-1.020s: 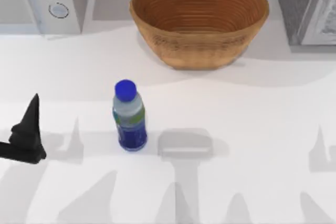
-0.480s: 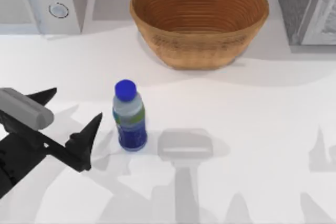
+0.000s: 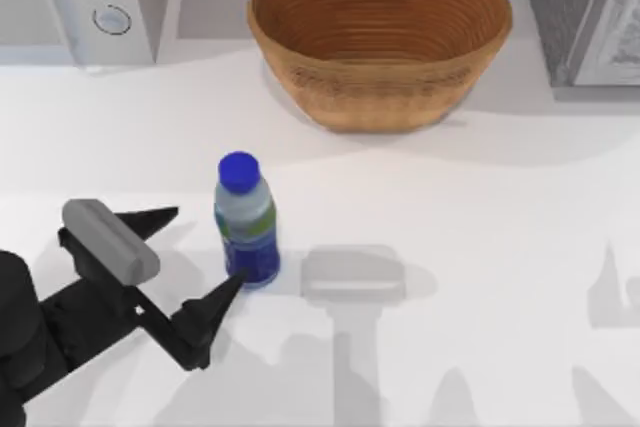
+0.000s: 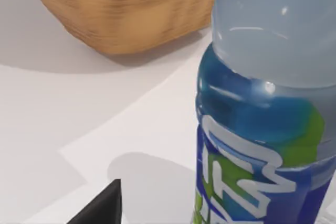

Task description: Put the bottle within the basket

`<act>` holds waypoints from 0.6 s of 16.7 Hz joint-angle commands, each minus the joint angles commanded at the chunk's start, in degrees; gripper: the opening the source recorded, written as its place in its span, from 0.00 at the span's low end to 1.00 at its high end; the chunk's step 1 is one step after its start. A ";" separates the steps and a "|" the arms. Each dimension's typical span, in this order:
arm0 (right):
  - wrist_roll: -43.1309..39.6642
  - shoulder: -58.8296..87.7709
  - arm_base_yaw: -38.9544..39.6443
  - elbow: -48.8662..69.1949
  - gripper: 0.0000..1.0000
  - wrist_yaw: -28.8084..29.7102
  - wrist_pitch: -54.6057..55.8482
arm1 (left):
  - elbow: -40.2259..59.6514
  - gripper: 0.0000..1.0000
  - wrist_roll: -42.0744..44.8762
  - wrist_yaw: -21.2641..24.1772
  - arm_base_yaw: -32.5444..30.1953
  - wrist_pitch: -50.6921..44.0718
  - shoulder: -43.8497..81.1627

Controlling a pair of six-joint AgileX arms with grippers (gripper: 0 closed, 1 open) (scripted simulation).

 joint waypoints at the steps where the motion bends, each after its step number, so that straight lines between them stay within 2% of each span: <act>1: 0.00 0.00 0.00 0.00 1.00 0.00 0.00 | 0.09 1.00 0.11 0.31 -0.18 0.80 0.95; 7: 0.00 0.00 0.00 0.00 1.00 0.00 0.00 | 0.08 1.00 0.09 0.26 -0.09 0.94 1.28; 10: 0.00 0.00 0.00 0.00 1.00 0.00 0.00 | 3.43 1.00 -0.37 -1.41 -2.14 0.32 3.54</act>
